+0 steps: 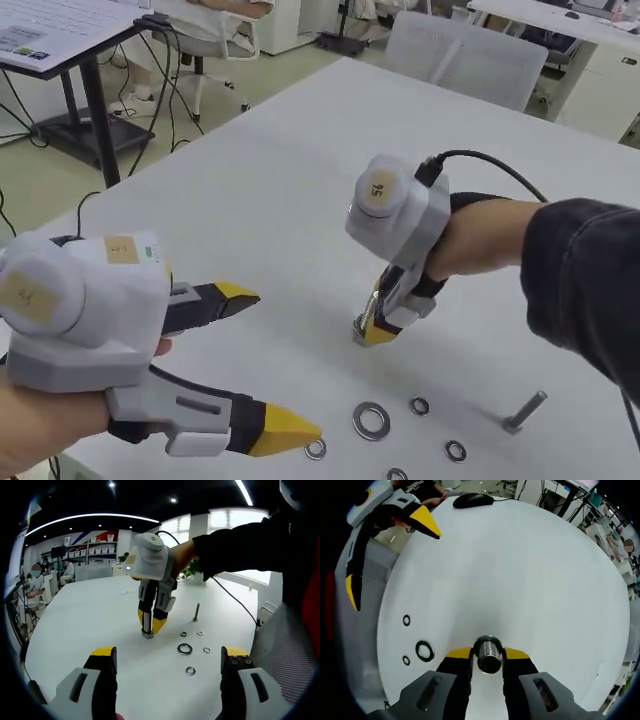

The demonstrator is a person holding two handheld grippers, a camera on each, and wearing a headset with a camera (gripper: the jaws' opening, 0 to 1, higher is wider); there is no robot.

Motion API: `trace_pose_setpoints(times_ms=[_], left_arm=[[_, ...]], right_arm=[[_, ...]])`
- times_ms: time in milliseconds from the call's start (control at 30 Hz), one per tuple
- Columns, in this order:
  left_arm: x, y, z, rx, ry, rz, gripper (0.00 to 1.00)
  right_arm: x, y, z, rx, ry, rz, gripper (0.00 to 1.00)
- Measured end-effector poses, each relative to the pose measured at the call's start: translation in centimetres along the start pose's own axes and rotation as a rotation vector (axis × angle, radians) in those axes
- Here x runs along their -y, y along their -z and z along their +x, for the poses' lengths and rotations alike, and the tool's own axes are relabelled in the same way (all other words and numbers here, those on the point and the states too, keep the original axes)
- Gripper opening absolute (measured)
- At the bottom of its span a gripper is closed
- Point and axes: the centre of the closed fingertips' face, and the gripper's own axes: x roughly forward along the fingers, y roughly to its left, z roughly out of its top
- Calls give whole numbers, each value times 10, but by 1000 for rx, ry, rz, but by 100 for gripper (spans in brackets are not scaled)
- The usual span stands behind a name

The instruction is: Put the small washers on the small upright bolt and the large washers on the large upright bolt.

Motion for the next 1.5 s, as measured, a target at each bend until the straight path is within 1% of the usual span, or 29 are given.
trace_pose_setpoints(times_ms=[267, 400, 533, 667, 900, 1100, 1500], left_arm=[[1, 1, 1, -3, 3, -2, 85], [0, 1, 1, -4, 2, -2, 85], [0, 2, 1, -5, 2, -2, 85], [1, 1, 2, -5, 3, -2, 85], [1, 1, 2, -8, 4, 1, 85], [2, 1, 3, -10, 8, 2, 85], [4, 0, 3, -15, 15, 10, 85]], right_arm=[[2, 0, 0, 5, -1, 6, 24], [1, 0, 0, 6, -4, -3, 24], [1, 0, -1, 14, -7, 1, 27], [2, 3, -2, 15, -4, 2, 33], [2, 7, -6, 22, -2, 16, 38], [4, 12, -11, 28, 7, 30, 39], [-1, 25, -18, 26, 14, 55, 39]])
